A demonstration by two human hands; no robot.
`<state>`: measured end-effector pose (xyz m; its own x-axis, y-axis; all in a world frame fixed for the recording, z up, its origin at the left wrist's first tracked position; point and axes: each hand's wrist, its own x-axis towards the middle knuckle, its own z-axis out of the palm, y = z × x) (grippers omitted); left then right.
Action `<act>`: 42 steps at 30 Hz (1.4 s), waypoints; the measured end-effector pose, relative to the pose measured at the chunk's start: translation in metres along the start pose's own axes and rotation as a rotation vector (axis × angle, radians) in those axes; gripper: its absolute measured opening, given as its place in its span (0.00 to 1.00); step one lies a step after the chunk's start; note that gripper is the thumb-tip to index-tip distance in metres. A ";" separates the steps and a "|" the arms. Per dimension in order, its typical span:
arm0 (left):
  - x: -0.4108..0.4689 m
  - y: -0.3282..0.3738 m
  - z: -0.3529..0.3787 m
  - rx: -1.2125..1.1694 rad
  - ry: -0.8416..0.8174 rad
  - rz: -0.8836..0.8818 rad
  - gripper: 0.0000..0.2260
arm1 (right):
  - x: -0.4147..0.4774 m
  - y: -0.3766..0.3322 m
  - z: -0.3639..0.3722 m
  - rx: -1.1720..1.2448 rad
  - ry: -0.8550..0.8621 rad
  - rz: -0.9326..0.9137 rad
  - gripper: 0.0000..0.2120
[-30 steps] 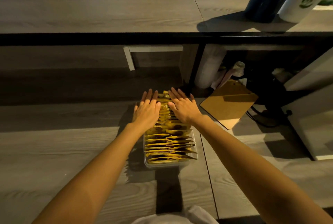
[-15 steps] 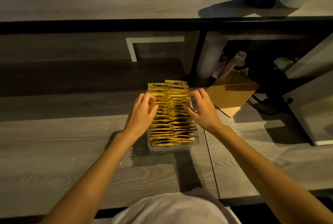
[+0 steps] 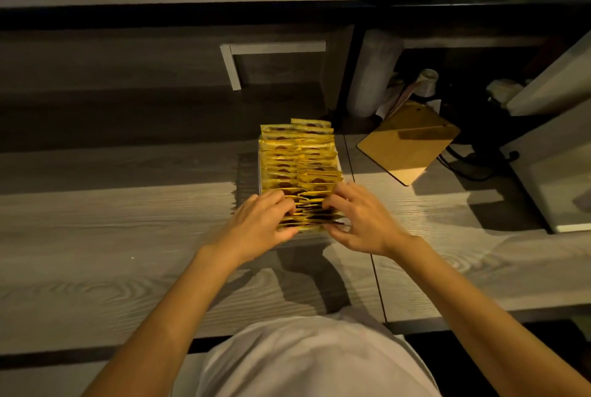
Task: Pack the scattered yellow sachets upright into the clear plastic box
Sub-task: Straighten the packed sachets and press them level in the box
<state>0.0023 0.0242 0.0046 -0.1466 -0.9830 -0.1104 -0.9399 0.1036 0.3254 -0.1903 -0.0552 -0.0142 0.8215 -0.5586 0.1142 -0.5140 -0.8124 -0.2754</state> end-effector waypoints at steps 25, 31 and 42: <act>0.024 -0.012 0.004 -0.055 -0.484 -0.116 0.17 | 0.014 -0.002 -0.006 -0.097 -0.445 0.098 0.19; 0.022 0.006 -0.016 -0.110 -0.443 -0.195 0.20 | 0.015 -0.008 -0.017 0.227 -0.446 0.215 0.19; 0.024 -0.008 -0.018 0.040 -0.006 -0.045 0.13 | 0.028 -0.003 -0.022 0.009 -0.124 0.154 0.18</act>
<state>0.0117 -0.0027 0.0167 -0.1051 -0.9860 -0.1296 -0.9570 0.0649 0.2826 -0.1709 -0.0726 0.0107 0.7576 -0.6509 -0.0478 -0.6343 -0.7171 -0.2887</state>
